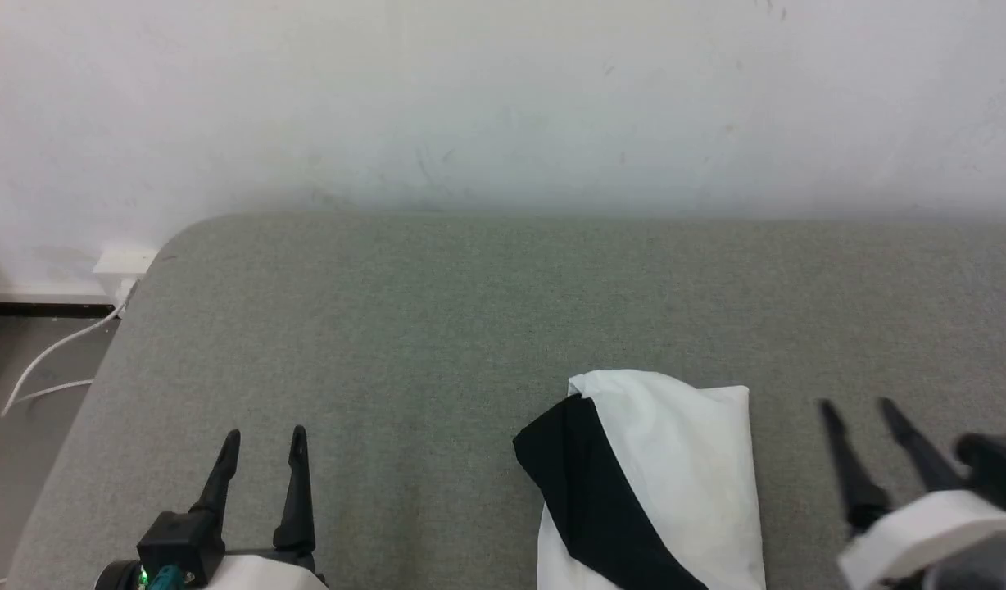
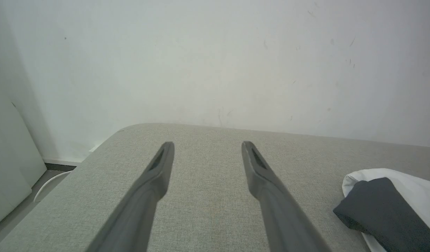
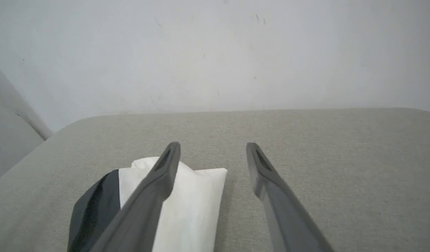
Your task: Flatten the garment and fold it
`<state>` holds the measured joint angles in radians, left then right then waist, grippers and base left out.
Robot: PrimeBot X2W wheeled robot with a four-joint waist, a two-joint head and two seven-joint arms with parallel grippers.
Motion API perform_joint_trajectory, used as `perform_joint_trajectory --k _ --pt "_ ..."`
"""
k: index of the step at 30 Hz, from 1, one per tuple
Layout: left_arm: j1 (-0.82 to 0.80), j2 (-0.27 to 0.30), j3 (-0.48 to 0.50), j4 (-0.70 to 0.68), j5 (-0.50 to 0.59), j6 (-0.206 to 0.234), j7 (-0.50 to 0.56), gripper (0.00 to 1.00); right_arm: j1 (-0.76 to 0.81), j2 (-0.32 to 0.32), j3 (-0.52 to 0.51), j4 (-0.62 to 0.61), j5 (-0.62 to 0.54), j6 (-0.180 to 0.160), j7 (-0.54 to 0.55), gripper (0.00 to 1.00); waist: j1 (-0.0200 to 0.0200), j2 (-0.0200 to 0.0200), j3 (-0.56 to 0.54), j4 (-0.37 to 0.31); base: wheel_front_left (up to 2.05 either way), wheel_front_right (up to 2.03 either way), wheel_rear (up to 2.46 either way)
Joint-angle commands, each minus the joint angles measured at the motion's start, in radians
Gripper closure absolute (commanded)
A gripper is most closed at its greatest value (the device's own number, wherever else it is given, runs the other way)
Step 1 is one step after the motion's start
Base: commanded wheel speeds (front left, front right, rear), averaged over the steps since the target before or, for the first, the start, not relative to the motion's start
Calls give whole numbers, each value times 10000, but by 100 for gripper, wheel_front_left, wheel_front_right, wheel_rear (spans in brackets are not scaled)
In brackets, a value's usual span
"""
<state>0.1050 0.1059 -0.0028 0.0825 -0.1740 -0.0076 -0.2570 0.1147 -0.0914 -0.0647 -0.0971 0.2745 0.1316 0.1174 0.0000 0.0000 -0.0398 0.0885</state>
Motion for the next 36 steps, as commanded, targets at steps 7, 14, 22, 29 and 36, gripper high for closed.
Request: perform_joint_trajectory --k 7,14,22,29,36 --pt "82 -84 179 -88 113 118 -47 0 549 -277 -2238 341 715 -9 1663 0 0 0 54 -88 0 0 0" --pt "42 -117 218 -141 160 101 -47 0 122 -445 -2510 1933 2308 -9 5122 0 0 0 206 -53 0 0 0" --pt "-196 -111 98 -117 283 -1 -47 0 -1278 269 -1981 3222 4285 -9 6874 0 0 0 552 305 0 0 0" --pt "-392 -114 47 9 296 -102 -47 0 -1890 381 -1151 4199 4612 -9 6518 0 0 0 728 569 0 0 0" --pt "-426 -131 18 147 366 -129 -47 0 -2238 396 -117 5175 4482 -9 6022 100 0 0 660 662 0 0 0"
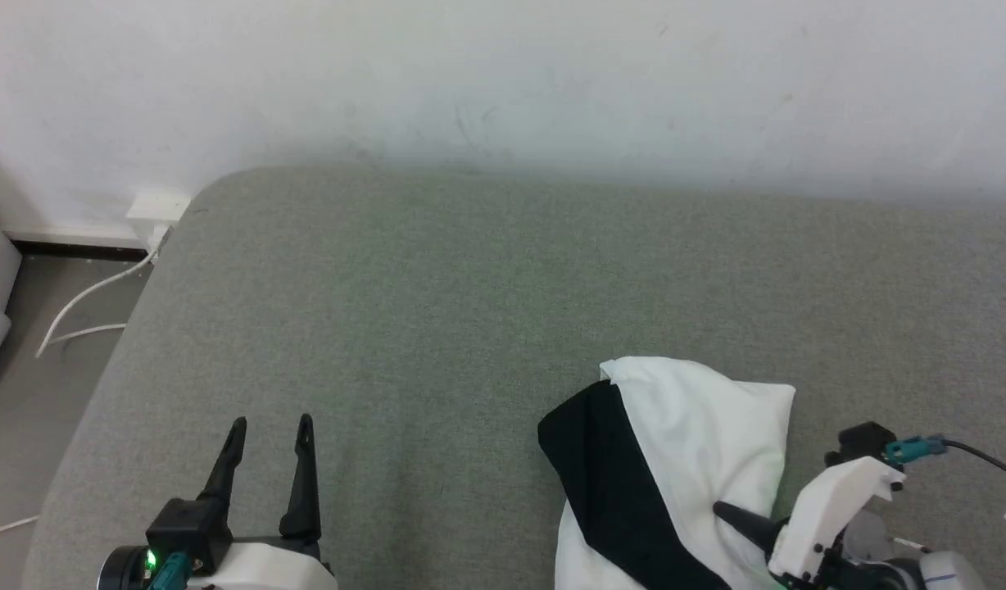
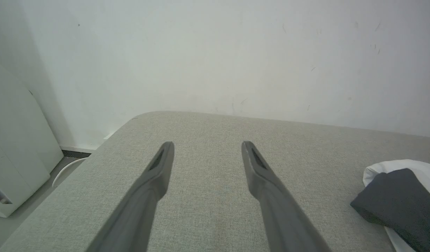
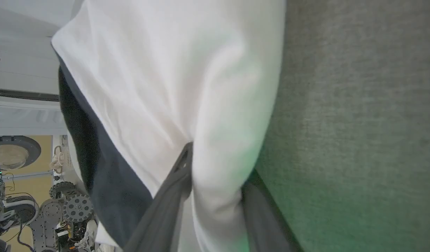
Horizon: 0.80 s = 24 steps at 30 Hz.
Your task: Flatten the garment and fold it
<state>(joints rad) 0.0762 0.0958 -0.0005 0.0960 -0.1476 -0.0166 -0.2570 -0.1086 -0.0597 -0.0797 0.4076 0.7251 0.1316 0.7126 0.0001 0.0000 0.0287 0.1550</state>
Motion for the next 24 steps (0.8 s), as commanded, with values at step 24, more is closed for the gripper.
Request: perform_joint_trajectory --k 24 --pt "-277 -72 4 -488 44 -32 -47 0 -1193 -2980 2640 -1713 -3871 -9 -426 100 -1 0 1188 -4208 0 0 0"
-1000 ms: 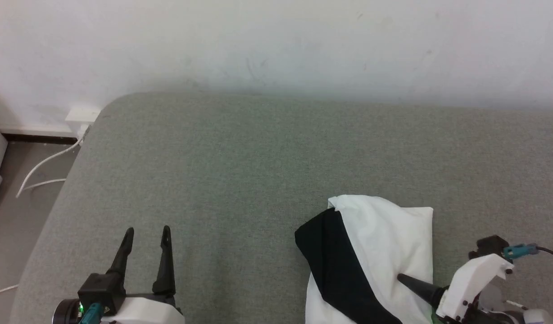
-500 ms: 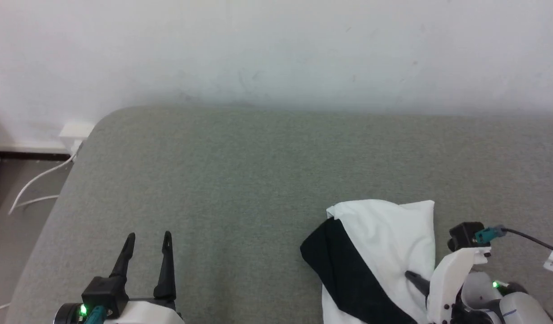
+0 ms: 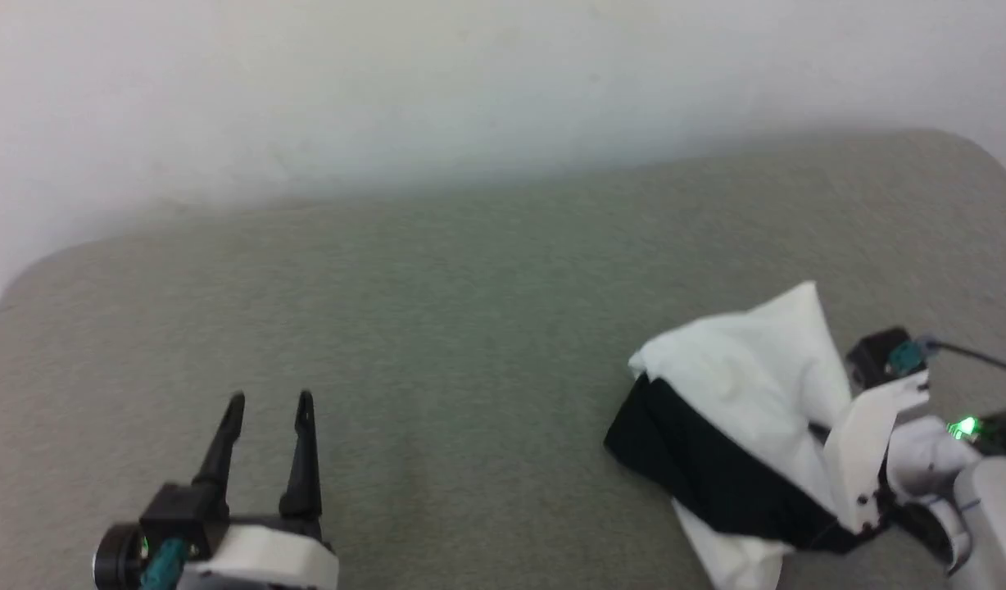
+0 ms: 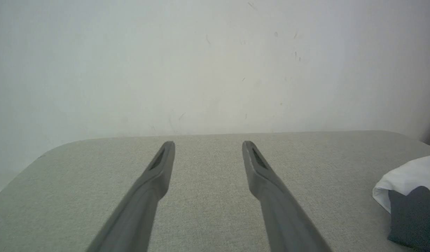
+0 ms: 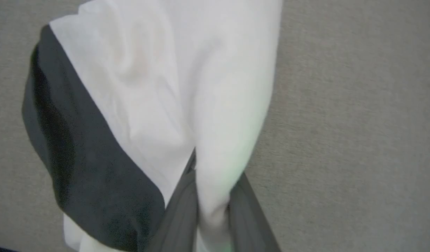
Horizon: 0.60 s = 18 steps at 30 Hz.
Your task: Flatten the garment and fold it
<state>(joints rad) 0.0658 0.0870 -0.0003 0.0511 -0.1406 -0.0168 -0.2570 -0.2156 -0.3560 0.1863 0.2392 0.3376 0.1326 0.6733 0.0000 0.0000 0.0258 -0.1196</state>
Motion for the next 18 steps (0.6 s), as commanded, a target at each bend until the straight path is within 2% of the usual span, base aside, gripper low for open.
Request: perform_joint_trajectory --k 1,4,8,14,18 --pt "-304 82 26 -98 -1 -53 -47 0 -364 -72 -35 85 -42 -19 -174 100 0 0 1554 -1772 0 0 0" --pt "-848 303 -36 -188 121 -204 -47 0 -1015 -122 -277 645 -166 -19 -681 100 0 0 2343 -2311 0 0 0" --pt "-1649 571 -288 -256 349 -392 -37 0 -1811 -428 -557 1539 -678 -19 -1428 100 0 0 3199 -2593 0 0 0" --pt "-2627 704 -674 -278 514 -561 -8 0 -2778 -821 -1409 2940 -1442 -19 -2535 100 0 0 4027 -2365 0 0 0" --pt "-3042 672 -822 -244 497 -607 -18 0 -3270 -844 -2190 3656 -1994 -19 -3481 100 0 0 4352 -2056 0 0 0"
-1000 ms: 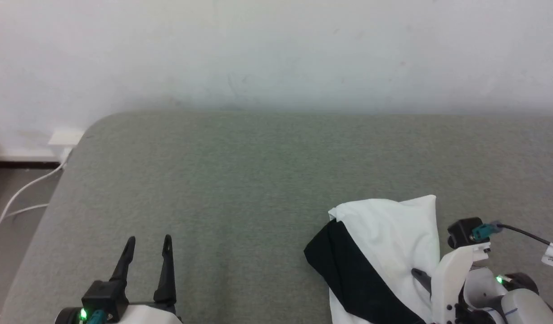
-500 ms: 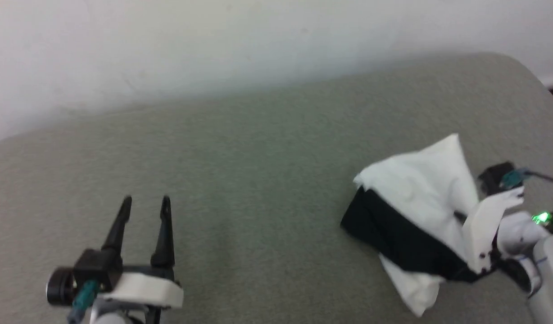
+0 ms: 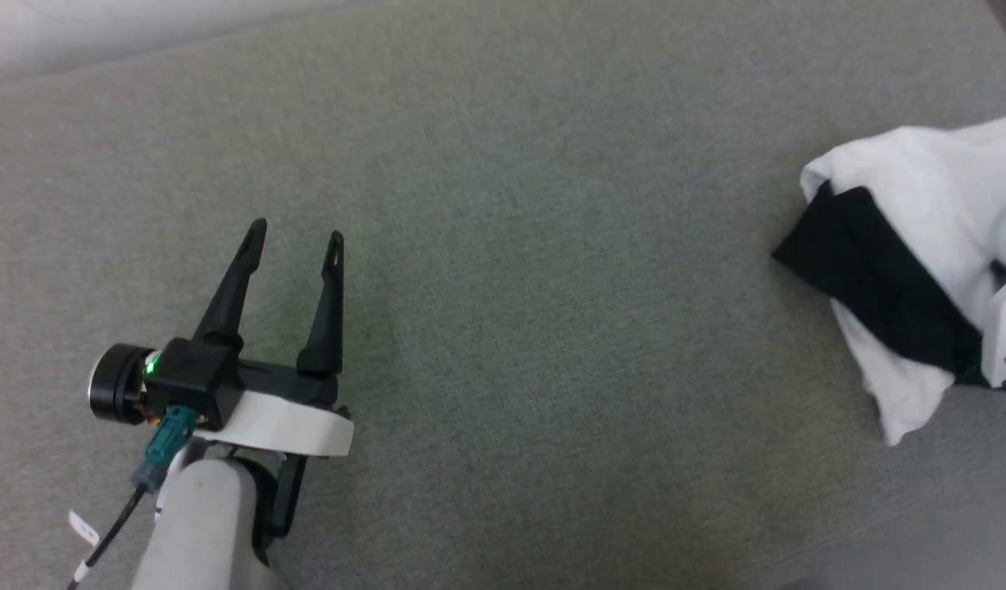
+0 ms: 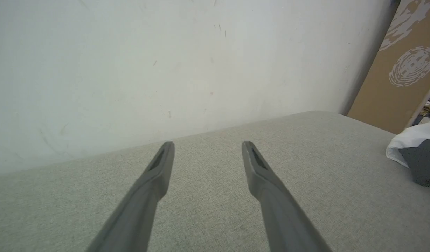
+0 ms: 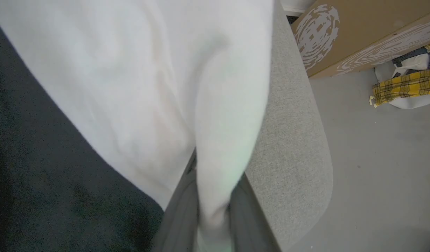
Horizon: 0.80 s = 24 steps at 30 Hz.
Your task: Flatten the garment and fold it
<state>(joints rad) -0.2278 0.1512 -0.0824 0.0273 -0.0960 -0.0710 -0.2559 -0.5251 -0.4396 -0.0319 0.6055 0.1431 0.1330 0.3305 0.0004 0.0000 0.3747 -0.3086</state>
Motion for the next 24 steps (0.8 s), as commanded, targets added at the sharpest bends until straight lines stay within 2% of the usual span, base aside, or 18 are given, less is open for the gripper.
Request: perform_joint_trajectory --k 1,2,3,4,10,15,18,24 --pt "-159 16 -7 10 33 -60 -33 0 -251 45 -179 167 -189 -23 -252 100 -4 0 898 -92 0 0 0" --pt "-191 8 -1 30 13 -51 -36 0 -310 92 -346 357 -346 -23 -383 92 -4 0 920 -28 0 0 0" --pt "-207 5 14 50 -4 -37 -39 0 -374 135 -475 491 -528 -23 -572 35 -4 0 938 31 0 0 0" --pt "-208 3 36 71 -29 -23 -42 0 -433 185 -605 600 -717 -23 -819 0 -4 0 940 84 0 0 0" --pt "-76 -21 159 265 -150 47 -54 0 -358 420 -1576 1173 -1882 -23 -2123 0 -4 0 579 328 0 0 0" --pt "229 -249 185 384 -270 116 -56 0 504 495 -2478 939 -2880 -23 -3234 0 -4 0 -214 665 0 0 0" --pt "519 -425 261 491 -406 182 -57 0 1372 693 -2881 376 -3376 -23 -3735 0 -4 0 -837 935 0 0 0" --pt "1291 -711 505 649 -637 423 -58 0 3285 1729 -2819 -1465 -3283 -23 -4148 0 -4 0 -2061 1586 0 0 0"
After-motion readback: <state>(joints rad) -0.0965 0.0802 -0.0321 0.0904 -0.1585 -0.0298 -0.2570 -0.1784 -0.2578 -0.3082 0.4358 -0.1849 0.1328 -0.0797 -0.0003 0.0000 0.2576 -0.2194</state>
